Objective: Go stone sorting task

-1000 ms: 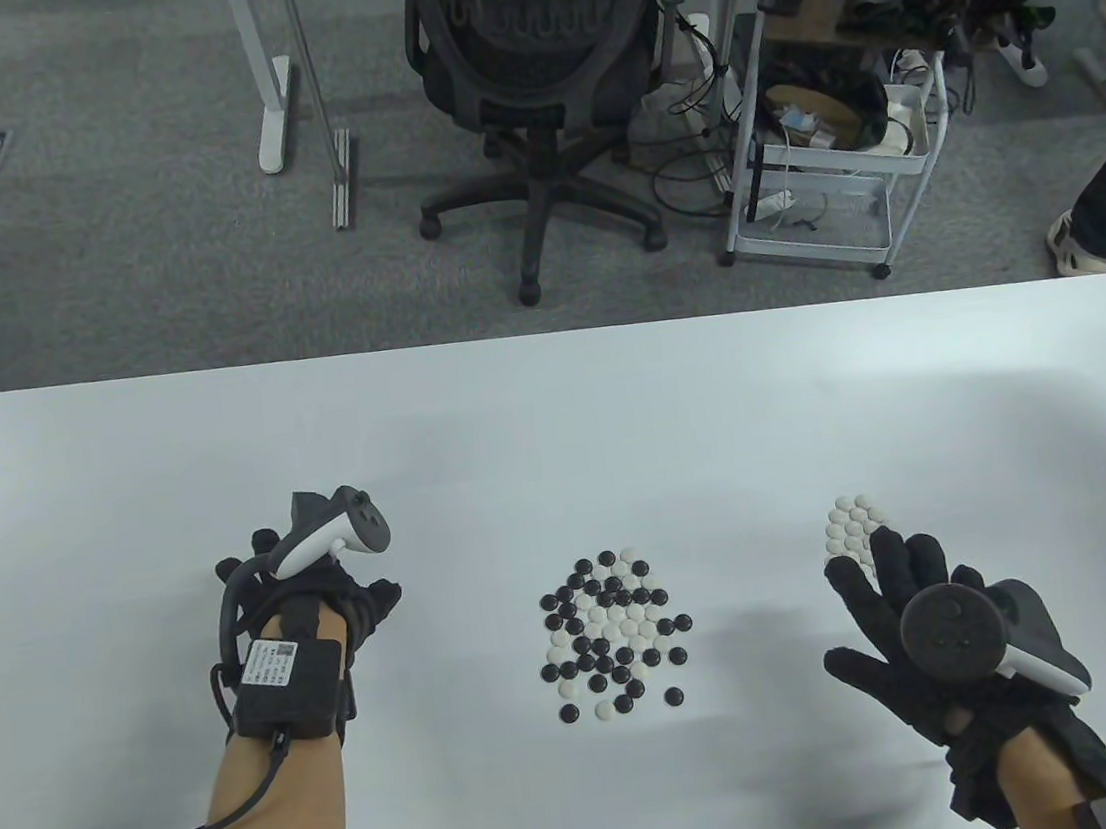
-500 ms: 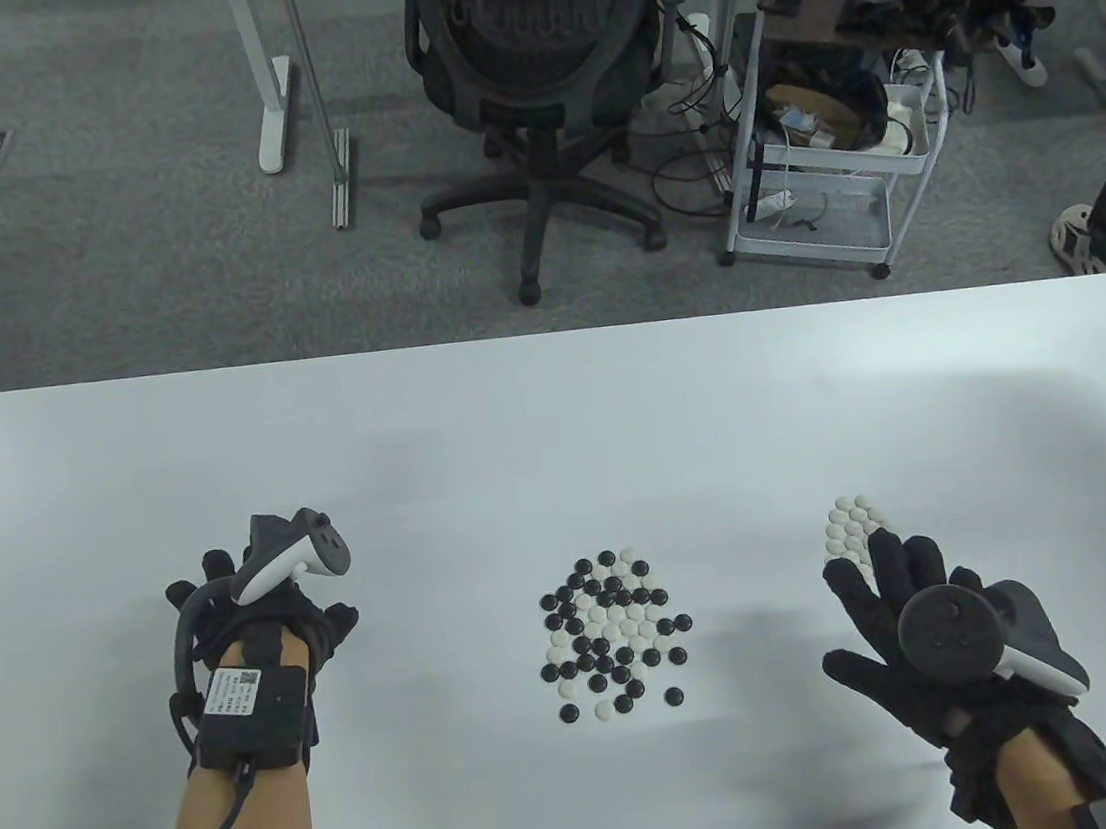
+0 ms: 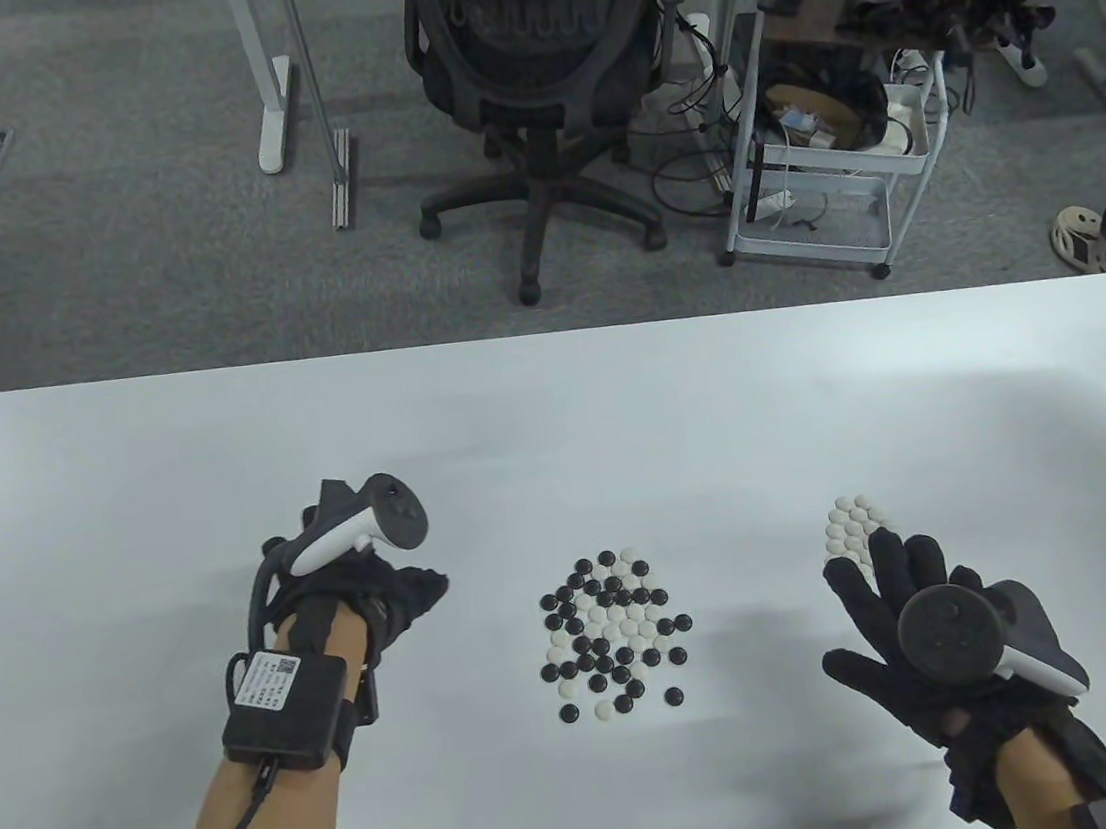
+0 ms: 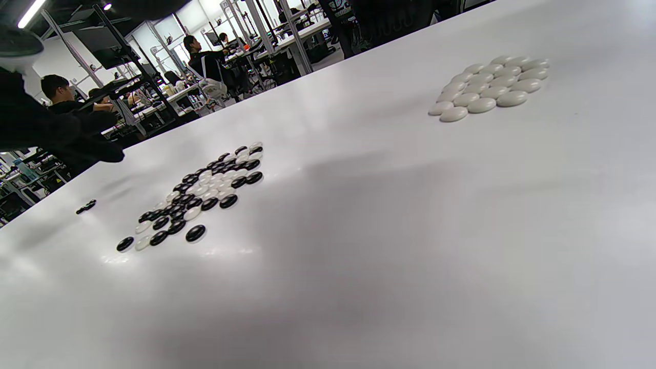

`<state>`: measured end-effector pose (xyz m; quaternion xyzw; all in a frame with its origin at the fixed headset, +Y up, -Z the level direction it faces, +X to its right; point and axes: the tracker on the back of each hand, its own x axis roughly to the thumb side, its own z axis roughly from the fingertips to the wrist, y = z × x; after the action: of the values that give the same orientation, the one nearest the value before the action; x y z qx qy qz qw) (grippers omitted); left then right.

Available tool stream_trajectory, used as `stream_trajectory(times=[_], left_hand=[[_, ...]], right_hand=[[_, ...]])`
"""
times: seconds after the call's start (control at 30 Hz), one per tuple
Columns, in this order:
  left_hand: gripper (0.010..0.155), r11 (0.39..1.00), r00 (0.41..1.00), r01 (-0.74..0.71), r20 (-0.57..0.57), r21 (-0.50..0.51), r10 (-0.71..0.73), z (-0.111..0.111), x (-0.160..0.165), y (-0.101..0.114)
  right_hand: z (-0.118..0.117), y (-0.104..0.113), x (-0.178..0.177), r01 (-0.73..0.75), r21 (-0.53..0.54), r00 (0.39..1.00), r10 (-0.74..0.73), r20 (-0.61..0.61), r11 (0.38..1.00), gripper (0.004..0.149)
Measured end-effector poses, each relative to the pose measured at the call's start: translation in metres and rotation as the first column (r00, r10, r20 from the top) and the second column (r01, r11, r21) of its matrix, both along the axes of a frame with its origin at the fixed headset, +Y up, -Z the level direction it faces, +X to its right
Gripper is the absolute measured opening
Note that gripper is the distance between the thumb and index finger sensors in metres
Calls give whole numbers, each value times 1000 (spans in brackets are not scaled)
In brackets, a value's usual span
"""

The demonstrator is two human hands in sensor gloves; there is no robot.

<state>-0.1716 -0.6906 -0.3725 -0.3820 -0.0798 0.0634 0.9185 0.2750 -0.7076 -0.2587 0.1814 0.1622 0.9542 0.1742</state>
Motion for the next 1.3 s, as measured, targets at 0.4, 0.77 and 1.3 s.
stream_trajectory(times=[0.4, 0.77, 1.3], left_hand=[[65, 999, 881, 21, 472, 32, -33, 22, 179, -24], [67, 995, 864, 96, 494, 32, -99, 9, 224, -60], [69, 998, 997, -9, -76, -64, 4, -87, 126, -56]], right_hand=[[0, -1, -2, -9, -10, 1000, 9, -2, 1000, 81], [0, -1, -1, -3, -12, 1000, 3, 2, 1000, 80], [1, 1, 1, 4, -13, 1000, -4, 5, 1000, 80]])
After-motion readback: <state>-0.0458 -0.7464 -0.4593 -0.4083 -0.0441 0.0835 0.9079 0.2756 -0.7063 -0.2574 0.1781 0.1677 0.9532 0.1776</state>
